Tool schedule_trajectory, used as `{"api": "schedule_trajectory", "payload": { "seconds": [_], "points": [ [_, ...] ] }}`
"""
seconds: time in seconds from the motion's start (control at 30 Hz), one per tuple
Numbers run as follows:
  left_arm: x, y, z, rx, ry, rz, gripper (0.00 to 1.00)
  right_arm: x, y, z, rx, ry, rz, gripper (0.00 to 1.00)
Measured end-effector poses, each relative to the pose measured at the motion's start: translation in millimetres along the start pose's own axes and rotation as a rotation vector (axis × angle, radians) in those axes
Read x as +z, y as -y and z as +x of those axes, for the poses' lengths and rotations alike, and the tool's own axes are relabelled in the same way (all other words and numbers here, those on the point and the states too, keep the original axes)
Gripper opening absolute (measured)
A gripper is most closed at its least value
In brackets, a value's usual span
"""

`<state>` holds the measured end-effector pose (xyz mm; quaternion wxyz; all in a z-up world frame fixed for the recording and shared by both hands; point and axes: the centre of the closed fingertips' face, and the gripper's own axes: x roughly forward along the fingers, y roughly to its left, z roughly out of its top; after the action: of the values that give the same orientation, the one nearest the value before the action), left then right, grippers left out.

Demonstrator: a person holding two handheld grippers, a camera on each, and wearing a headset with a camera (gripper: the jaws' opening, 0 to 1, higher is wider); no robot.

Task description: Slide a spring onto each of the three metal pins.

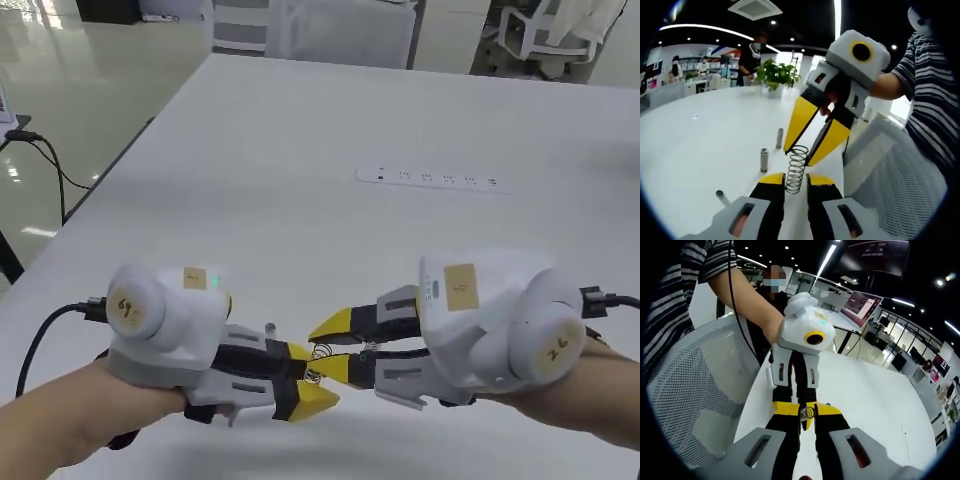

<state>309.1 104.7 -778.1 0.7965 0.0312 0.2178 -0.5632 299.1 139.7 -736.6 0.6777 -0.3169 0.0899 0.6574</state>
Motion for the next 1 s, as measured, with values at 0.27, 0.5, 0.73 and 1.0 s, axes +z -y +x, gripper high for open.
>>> {"api": "schedule_trajectory", "payload": {
  "seconds": [0.27,0.5,0.73,1.0],
  "points": [
    [2.3,-0.3,-1.0,0.01,0.024,0.039,0.03,0.5,0.1,2.6,0.004,0.001,0.0,0.06],
    [4.4,1.0,2.0,0.004,0.028,0.043,0.03,1.8,1.8,1.0,-0.001,-0.002,0.0,0.06],
    [5.5,3.4,0.5,-0.002,0.033,0.062,0.03,5.1,-0.4,0.8,0.003,0.015,0.01,0.05],
    [11.3,5.7,3.0,-0.016,0.055,0.061,0.03,15.6,-3.4,5.2,-0.006,0.033,-0.003,0.0]
  ]
}}
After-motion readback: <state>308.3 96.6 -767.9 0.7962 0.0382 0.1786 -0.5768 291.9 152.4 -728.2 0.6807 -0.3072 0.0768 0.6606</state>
